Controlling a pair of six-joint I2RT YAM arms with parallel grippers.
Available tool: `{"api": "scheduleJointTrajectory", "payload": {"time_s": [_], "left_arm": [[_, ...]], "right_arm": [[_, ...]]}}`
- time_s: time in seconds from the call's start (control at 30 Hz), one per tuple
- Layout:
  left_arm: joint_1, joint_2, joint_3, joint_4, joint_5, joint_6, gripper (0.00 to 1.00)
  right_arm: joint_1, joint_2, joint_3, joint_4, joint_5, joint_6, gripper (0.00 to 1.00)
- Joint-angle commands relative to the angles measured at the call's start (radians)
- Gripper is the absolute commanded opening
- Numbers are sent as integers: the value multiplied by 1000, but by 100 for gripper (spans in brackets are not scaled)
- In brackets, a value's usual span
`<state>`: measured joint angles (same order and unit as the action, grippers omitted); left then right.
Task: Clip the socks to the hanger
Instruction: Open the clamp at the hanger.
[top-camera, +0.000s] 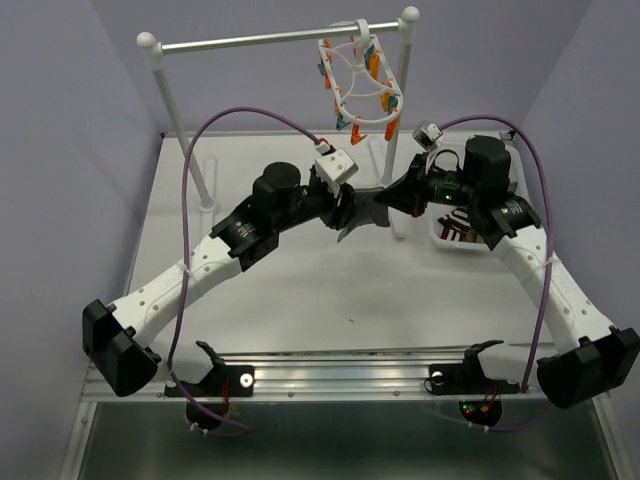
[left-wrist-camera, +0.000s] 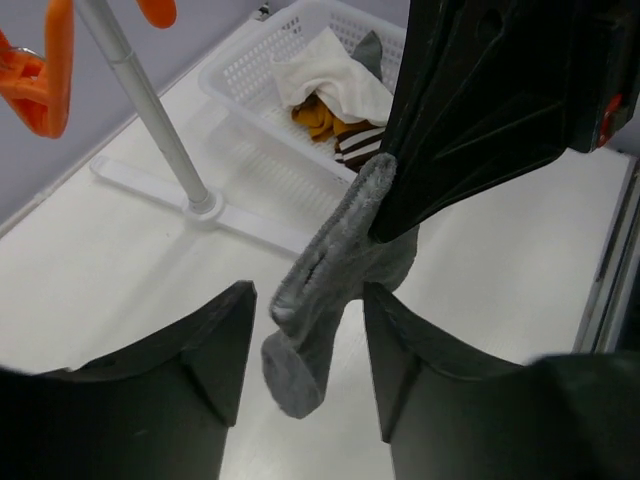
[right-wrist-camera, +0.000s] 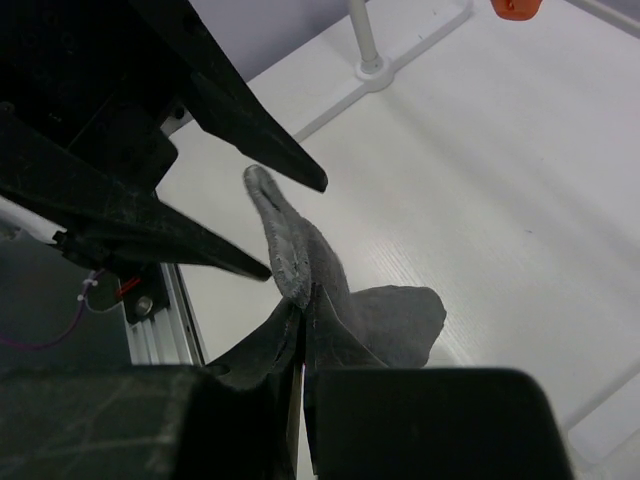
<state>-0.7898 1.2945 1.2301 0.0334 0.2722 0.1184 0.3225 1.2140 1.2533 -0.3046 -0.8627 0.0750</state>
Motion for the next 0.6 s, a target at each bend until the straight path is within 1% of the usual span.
{"api": "scheduleJointTrajectory", "payload": {"time_s": [0.0, 0.03, 0.1, 0.2, 0.23, 0.33, 0.43, 0.53, 0.57], "left_arm": [[6, -50, -9, 39, -51, -23, 68], [6, -57, -11, 31, -76, -29, 73], [9, -66, -12, 16, -143, -43, 86], [14, -81, -8, 10, -198, -33, 97], [15, -83, -1, 19, -205, -13, 99], [20, -57, 58, 45, -202, 59, 99], [41, -14, 106, 74, -160, 105, 99], [81, 86, 210, 39, -104, 138, 99], [92, 145, 276, 24, -90, 151, 99]], "right_arm": [[7, -1, 11, 30, 46, 6, 1], [7, 7, 15, 32, 86, 14, 1], [7, 19, 24, 38, 105, 26, 1], [7, 51, 31, 51, 117, 40, 1], [7, 62, 32, 55, 125, 42, 1], [7, 104, 55, 68, 191, 66, 1], [7, 142, 75, 65, 191, 52, 1], [7, 156, 86, 67, 192, 37, 1], [7, 154, 86, 67, 201, 29, 1]]}}
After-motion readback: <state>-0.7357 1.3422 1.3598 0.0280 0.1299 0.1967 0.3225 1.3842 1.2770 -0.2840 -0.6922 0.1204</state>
